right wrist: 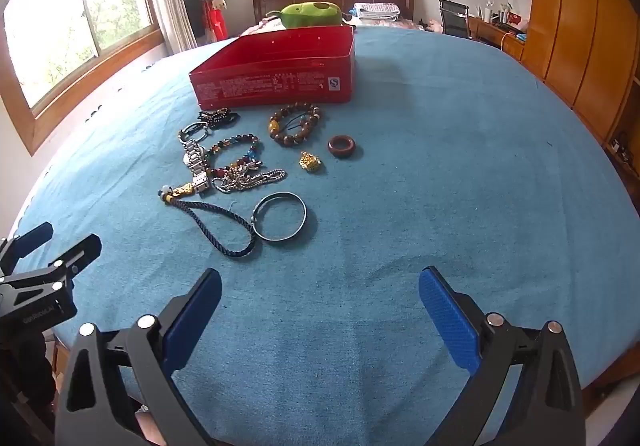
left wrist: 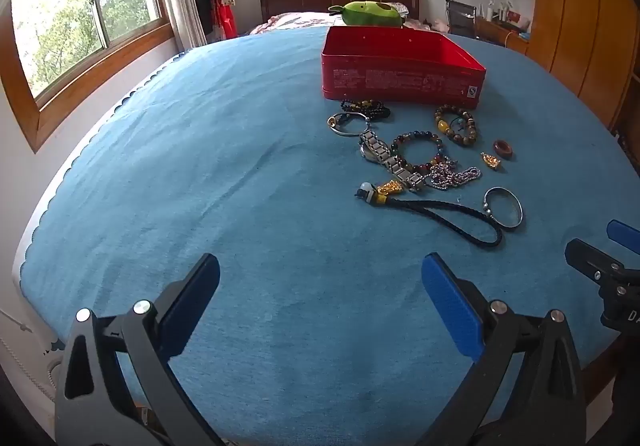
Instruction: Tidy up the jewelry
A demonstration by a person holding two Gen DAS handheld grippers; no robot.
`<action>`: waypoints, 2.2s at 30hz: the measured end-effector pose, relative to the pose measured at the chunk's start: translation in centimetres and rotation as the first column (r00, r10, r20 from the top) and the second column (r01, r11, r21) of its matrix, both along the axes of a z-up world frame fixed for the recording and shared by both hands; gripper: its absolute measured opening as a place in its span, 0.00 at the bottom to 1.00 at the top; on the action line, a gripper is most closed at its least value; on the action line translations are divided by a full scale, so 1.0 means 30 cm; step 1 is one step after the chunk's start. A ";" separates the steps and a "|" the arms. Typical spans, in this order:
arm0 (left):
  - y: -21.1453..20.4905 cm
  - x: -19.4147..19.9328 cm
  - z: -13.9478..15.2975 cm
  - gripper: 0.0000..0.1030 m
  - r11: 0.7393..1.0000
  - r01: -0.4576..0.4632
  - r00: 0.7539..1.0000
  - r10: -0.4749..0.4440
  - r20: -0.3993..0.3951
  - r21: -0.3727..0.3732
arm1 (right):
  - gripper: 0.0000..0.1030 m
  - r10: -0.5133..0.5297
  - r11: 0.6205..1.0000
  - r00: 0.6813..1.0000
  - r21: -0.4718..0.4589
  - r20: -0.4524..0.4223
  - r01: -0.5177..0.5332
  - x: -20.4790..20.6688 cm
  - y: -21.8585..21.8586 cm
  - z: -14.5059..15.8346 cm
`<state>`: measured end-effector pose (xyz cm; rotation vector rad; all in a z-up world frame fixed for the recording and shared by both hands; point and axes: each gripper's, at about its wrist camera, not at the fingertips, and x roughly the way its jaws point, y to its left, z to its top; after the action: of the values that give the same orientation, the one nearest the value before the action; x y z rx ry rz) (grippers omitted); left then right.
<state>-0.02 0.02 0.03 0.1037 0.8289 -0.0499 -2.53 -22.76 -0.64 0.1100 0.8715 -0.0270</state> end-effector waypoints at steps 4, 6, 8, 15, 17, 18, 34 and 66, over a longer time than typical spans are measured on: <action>-0.002 -0.003 0.002 0.97 1.000 -0.002 1.000 0.002 0.004 0.002 | 0.96 0.000 1.000 1.000 -0.003 -0.005 0.000 0.003 0.000 0.000; -0.005 -0.007 0.004 0.97 1.000 -0.003 1.000 0.003 0.006 0.005 | 0.96 -0.001 1.000 1.000 -0.002 -0.005 0.001 0.004 0.000 0.000; -0.014 -0.009 -0.004 0.97 1.000 -0.002 1.000 0.002 0.008 0.007 | 0.96 -0.002 1.000 1.000 -0.002 -0.004 0.002 0.005 0.001 0.000; 0.000 -0.005 0.008 0.97 1.000 -0.003 1.000 0.003 0.000 0.001 | 0.96 0.000 1.000 1.000 0.000 -0.003 0.000 0.006 0.000 0.003; 0.002 -0.003 0.008 0.97 1.000 -0.002 1.000 0.002 0.000 0.001 | 0.96 0.001 1.000 1.000 0.000 -0.002 -0.001 0.006 0.000 0.003; 0.002 -0.003 0.009 0.97 1.000 -0.002 1.000 0.002 0.000 0.002 | 0.96 0.001 1.000 1.000 0.001 -0.002 -0.001 0.007 0.000 0.003; 0.006 -0.003 0.013 0.97 1.000 -0.005 1.000 0.005 -0.001 0.002 | 0.96 0.000 1.000 1.000 0.003 -0.001 0.000 0.008 -0.002 0.001; 0.017 0.007 0.003 0.97 1.000 -0.009 1.000 0.009 -0.001 0.003 | 0.96 0.001 1.000 1.000 0.005 -0.002 -0.001 0.012 0.004 0.001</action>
<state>0.18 0.52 0.11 0.1025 0.8301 -0.0399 -2.17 -22.64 -0.61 0.1141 0.8735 -0.0241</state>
